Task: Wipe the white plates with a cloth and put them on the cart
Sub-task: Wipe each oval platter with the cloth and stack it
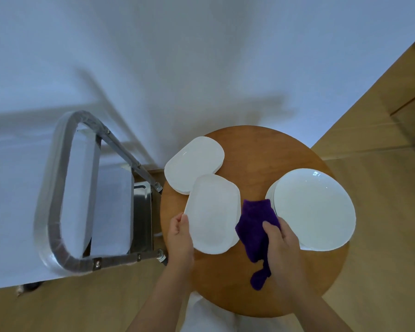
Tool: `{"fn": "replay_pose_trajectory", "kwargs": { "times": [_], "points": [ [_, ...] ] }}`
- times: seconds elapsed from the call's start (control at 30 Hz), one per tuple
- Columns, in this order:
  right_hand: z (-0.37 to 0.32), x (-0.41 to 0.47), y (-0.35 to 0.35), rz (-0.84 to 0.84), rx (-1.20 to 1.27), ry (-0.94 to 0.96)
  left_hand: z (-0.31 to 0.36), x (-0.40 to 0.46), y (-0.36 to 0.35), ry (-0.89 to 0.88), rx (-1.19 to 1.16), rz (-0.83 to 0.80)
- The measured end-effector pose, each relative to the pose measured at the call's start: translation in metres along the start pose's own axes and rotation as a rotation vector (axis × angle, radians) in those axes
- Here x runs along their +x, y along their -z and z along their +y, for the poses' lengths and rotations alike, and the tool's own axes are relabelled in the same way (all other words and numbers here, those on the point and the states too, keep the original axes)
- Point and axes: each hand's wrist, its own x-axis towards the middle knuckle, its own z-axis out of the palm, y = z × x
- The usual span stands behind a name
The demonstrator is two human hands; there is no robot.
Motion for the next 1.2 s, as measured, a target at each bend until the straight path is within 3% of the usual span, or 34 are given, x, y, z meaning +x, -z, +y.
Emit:
{"fn": "replay_pose_trajectory", "kwargs": {
  "times": [0.1, 0.2, 0.27, 0.33, 0.53, 0.67, 0.87, 1.0, 1.1, 1.2],
  "points": [
    [-0.016, -0.021, 0.002, -0.137, -0.194, 0.28, 0.021, -0.033, 0.011, 0.2, -0.334, -0.055],
    [-0.02, -0.049, -0.004, -0.33, -0.587, 0.493, 0.035, -0.064, 0.023, 0.291, -0.536, -0.24],
    [-0.012, -0.063, -0.011, -0.465, -0.952, 0.613, 0.041, -0.08, 0.027, 0.308, -0.544, -0.321],
    [-0.007, -0.074, -0.014, -0.56, -1.138, 0.678, 0.043, -0.094, 0.031, 0.326, -0.456, -0.279],
    [-0.001, -0.077, -0.014, -0.695, -1.201, 0.886, 0.044, -0.128, 0.042, 0.323, -0.34, -0.218],
    [-0.009, -0.07, -0.016, -0.681, -1.124, 1.086, 0.064, -0.141, 0.048, 0.333, -0.322, -0.222],
    [-0.037, -0.047, -0.014, -0.538, -0.993, 1.343, 0.082, -0.151, 0.066, -0.066, -0.143, -0.234],
    [-0.068, -0.019, 0.0, -0.411, -0.992, 1.341, 0.083, -0.157, 0.071, -0.19, -0.141, -0.226],
    [-0.083, -0.007, 0.01, -0.288, -1.067, 1.364, 0.081, -0.163, 0.066, -0.169, -0.211, -0.2],
    [-0.09, -0.004, 0.011, -0.065, -0.873, 1.159, 0.084, -0.162, 0.061, -0.148, -0.228, -0.149]
  ]
}}
